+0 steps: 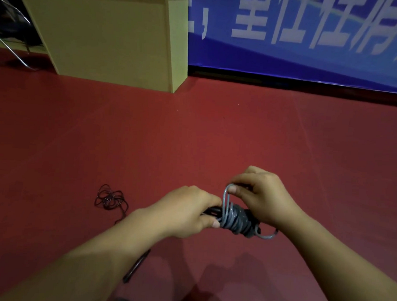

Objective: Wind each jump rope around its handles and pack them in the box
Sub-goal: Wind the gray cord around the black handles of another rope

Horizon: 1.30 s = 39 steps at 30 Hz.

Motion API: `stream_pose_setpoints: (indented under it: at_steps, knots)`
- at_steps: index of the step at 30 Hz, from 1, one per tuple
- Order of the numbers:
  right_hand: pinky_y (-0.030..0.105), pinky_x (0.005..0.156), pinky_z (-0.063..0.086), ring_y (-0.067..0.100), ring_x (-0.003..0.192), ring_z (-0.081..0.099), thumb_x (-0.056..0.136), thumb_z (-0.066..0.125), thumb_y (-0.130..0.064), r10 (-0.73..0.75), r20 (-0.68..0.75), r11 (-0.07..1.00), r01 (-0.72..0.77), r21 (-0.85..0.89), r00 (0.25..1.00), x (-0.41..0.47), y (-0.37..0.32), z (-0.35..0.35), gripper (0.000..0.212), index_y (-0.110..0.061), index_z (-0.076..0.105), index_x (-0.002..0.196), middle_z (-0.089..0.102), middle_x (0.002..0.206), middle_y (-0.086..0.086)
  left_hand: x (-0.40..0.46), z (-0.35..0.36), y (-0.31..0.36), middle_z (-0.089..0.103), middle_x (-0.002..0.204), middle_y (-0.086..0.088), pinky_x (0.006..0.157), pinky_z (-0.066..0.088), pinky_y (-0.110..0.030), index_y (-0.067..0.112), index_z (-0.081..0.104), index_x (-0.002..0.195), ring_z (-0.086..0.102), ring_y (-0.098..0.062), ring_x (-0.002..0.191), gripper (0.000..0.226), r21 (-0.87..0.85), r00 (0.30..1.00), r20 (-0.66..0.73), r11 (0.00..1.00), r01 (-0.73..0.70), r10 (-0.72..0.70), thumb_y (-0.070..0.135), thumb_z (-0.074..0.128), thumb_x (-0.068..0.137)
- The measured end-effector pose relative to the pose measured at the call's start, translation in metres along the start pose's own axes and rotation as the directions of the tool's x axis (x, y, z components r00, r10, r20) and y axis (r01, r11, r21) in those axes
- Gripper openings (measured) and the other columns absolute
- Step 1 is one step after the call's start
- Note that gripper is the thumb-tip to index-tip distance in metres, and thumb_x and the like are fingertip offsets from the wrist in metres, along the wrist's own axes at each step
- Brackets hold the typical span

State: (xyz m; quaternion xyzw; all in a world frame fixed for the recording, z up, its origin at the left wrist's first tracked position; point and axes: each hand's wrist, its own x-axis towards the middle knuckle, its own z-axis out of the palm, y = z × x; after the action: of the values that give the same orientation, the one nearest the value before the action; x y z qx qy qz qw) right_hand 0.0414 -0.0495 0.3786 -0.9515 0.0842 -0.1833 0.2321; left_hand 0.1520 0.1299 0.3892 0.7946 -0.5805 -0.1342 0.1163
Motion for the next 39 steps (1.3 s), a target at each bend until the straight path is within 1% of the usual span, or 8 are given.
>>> stream_pose_setpoints:
  at_steps: [3,9,16,21,24,27,29,39]
  knots:
    - [0.008,0.066,0.036,-0.005,0.072,0.057,0.083,0.076,-0.022,0.107,0.025,0.987,-0.109,0.116,0.994,0.000,0.010,-0.012,0.004,-0.024,0.077,0.086,0.058,0.074,-0.011,-0.002,-0.005,-0.007,0.060,0.074,0.010,0.069,0.045,-0.031,0.033,0.064,0.108,0.055,-0.012,0.073,0.020,-0.060,0.998,-0.063,0.998,0.001,-0.004,0.041,0.063,0.089]
    - [0.014,0.067,0.045,0.000,0.070,0.059,0.085,0.074,-0.015,0.228,0.122,0.887,-0.258,0.383,0.966,0.002,0.008,-0.020,0.014,-0.028,0.074,0.079,0.066,0.080,-0.004,-0.001,-0.002,-0.009,0.060,0.065,0.013,0.065,0.046,-0.031,0.028,0.067,0.100,0.053,-0.005,0.061,0.011,-0.284,1.000,-0.027,0.959,-0.006,-0.002,0.028,0.065,0.090]
    - [0.016,0.044,0.035,0.002,0.046,0.043,0.083,0.068,0.004,0.266,0.333,0.576,-0.427,0.698,0.904,0.001,0.011,-0.022,0.016,-0.009,0.059,0.083,0.052,0.063,0.000,-0.007,-0.005,-0.001,0.061,0.080,-0.008,0.071,0.054,-0.035,-0.002,0.060,0.105,0.060,-0.020,0.072,0.013,-0.765,0.983,0.111,0.644,-0.009,0.146,0.005,0.062,0.094]
    - [0.018,0.044,0.041,0.006,0.046,0.050,0.082,0.067,-0.004,0.182,0.520,0.549,-0.525,0.650,0.834,-0.001,0.016,-0.016,0.010,-0.005,0.057,0.085,0.058,0.063,0.005,-0.011,-0.006,-0.003,0.062,0.082,-0.004,0.074,0.053,-0.027,0.000,0.055,0.110,0.061,-0.011,0.075,0.016,-0.862,0.958,0.161,0.507,0.019,0.236,0.001,0.059,0.095]
    - [0.019,0.050,0.046,0.007,0.053,0.055,0.082,0.067,-0.001,0.153,0.447,0.637,-0.434,0.638,0.881,-0.001,0.014,-0.013,0.010,-0.008,0.060,0.082,0.061,0.070,0.005,-0.009,-0.009,-0.005,0.063,0.081,-0.003,0.073,0.052,-0.026,0.003,0.054,0.109,0.061,-0.013,0.076,0.016,-0.925,0.967,0.112,0.381,0.018,0.227,0.005,0.058,0.093]
    - [0.018,0.054,0.043,0.000,0.055,0.051,0.078,0.069,0.002,0.094,0.192,0.827,-0.184,0.531,0.977,0.002,0.008,-0.003,0.015,-0.011,0.062,0.074,0.057,0.059,-0.007,-0.005,-0.009,-0.006,0.063,0.077,0.000,0.068,0.050,-0.024,0.004,0.052,0.110,0.059,-0.015,0.071,0.023,-0.958,0.994,0.014,0.285,-0.019,0.111,0.013,0.057,0.089]
    - [0.024,0.047,0.041,0.009,0.047,0.048,0.082,0.075,-0.008,0.170,0.141,0.753,-0.221,0.620,0.975,0.003,0.000,0.009,0.011,-0.011,0.065,0.076,0.056,0.051,-0.002,0.000,-0.007,-0.007,0.063,0.075,0.000,0.064,0.048,-0.022,0.006,0.053,0.112,0.058,-0.013,0.067,0.028,-0.982,0.999,-0.029,0.185,-0.023,-0.030,0.018,0.059,0.088]
    - [0.019,0.059,0.047,-0.002,0.052,0.056,0.088,0.069,-0.025,0.139,0.321,0.936,-0.230,0.265,0.937,0.007,-0.025,0.035,0.011,-0.028,0.061,0.095,0.069,0.066,-0.005,0.015,0.006,-0.035,0.062,0.065,0.005,0.049,0.042,-0.020,0.012,0.059,0.087,0.053,-0.008,0.054,0.016,-0.981,0.804,-0.059,0.184,0.064,-0.592,0.020,0.053,0.099]
